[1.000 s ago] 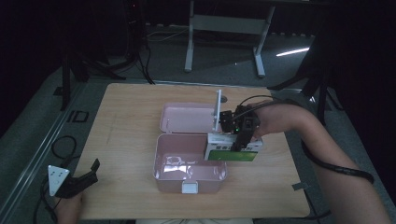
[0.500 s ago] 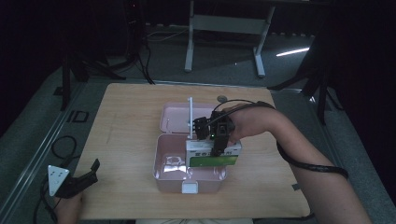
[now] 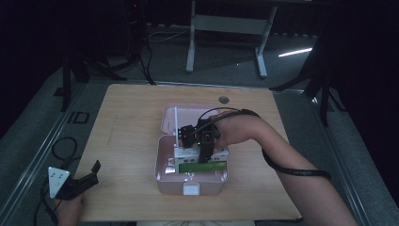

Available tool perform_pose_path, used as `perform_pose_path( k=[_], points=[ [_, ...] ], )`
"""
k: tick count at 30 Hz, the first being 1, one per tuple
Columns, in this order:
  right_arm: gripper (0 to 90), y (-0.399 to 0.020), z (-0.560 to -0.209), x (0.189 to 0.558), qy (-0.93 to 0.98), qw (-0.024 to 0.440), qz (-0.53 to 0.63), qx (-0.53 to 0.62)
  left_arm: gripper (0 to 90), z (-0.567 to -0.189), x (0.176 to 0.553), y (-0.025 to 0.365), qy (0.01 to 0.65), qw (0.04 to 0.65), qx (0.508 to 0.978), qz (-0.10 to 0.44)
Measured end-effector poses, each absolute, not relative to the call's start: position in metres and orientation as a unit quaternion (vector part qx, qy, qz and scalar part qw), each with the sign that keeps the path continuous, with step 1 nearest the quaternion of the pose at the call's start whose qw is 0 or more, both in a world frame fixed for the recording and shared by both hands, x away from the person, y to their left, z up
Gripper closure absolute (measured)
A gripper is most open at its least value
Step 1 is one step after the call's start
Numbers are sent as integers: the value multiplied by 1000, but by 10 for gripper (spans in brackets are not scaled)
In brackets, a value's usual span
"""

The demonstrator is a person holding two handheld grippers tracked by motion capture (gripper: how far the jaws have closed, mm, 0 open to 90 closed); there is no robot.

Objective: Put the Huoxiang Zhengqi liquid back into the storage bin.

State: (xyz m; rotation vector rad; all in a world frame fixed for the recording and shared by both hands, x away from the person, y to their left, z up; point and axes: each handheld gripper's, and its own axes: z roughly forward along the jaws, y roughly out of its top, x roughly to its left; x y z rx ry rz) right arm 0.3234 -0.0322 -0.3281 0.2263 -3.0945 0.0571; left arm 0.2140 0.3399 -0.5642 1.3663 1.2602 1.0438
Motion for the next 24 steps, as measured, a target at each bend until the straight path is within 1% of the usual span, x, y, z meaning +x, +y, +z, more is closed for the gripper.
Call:
perform_pose_path(
  k=[4,15,24],
  points=[
    [617,-29,-341,324,-997,14,26,72,39,-564,214,340,517,485,561,428],
    [617,-29,-385,330,-997,36,25,66,39,-564,214,340,517,484,561,429],
    [617,-30,-411,333,-998,39,21,51,39,-564,214,340,517,486,560,428]
  ],
)
